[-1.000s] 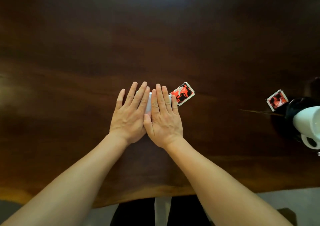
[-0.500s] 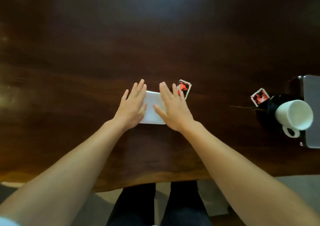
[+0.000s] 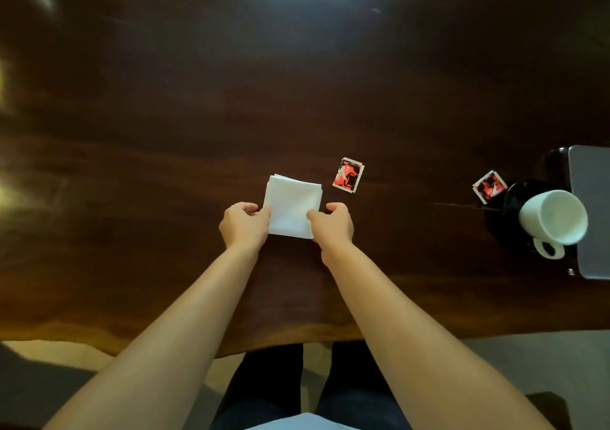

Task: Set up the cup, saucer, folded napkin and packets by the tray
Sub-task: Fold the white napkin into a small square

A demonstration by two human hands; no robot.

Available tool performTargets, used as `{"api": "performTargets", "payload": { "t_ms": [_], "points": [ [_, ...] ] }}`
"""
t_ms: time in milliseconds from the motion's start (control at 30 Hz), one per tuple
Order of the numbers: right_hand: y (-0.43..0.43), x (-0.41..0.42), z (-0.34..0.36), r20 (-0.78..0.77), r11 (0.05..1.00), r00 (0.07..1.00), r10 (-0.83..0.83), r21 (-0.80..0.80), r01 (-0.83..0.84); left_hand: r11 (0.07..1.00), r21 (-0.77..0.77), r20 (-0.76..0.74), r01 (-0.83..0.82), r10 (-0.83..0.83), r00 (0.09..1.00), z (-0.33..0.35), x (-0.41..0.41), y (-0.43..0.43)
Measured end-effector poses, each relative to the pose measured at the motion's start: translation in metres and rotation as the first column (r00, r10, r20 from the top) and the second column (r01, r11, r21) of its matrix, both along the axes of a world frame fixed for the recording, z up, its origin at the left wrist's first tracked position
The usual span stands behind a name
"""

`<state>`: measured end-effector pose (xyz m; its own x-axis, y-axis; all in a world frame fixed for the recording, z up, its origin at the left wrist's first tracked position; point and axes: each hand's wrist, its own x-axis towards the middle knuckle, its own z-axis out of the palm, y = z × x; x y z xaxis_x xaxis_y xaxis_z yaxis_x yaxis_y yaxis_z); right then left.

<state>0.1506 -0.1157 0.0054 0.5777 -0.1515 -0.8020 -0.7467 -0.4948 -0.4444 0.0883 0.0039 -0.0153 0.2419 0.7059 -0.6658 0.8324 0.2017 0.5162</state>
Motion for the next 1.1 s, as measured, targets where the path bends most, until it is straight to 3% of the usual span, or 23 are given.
{"api": "performTargets", "payload": {
  "t_ms": [167, 333, 500, 700, 767, 867, 967, 1033, 1100],
  "points": [
    [0.002, 0.007, 0.001, -0.107, 0.99, 0.993, -0.05, 0.125, 0.063, 0.99, -0.114, -0.036, -0.077, 0.074, 0.997, 0.007, 0.009, -0.002],
    [-0.002, 0.011, 0.008, -0.203, 0.951, 0.979, -0.026, 0.298, 0.087, 0.962, -0.267, -0.033, -0.053, 0.046, 0.998, 0.016, 0.015, 0.001],
    [-0.017, 0.013, 0.024, -0.211, 0.891, 0.974, 0.077, 0.453, 0.028, 0.828, -0.542, 0.033, -0.143, 0.191, 0.981, 0.035, 0.016, -0.005],
    [-0.049, 0.014, 0.047, -0.197, 0.817, 0.95, 0.244, 0.57, -0.091, 0.874, -0.483, 0.2, -0.063, 0.18, 0.963, 0.062, 0.011, -0.018],
    [-0.062, 0.019, 0.058, -0.158, 0.811, 0.971, 0.178, 0.582, -0.054, 0.875, -0.484, 0.253, 0.001, 0.139, 0.958, 0.075, 0.009, -0.027],
    [-0.087, 0.028, 0.077, -0.121, 0.792, 0.99, -0.068, 0.598, 0.127, 0.884, -0.458, 0.303, 0.094, 0.056, 0.951, 0.094, 0.007, -0.048],
    [-0.112, 0.033, 0.093, -0.064, 0.754, 0.968, -0.242, 0.616, 0.229, 0.878, -0.403, 0.343, 0.257, -0.115, 0.932, 0.115, 0.009, -0.08],
    [-0.134, 0.032, 0.101, -0.044, 0.729, 0.955, -0.292, 0.636, 0.252, 0.821, -0.445, 0.379, 0.357, -0.188, 0.906, 0.128, 0.009, -0.106],
    [-0.159, 0.031, 0.109, 0.041, 0.797, 0.969, -0.243, 0.578, 0.175, 0.749, -0.52, 0.391, 0.41, -0.218, 0.894, 0.14, 0.011, -0.131]
  ]
}}
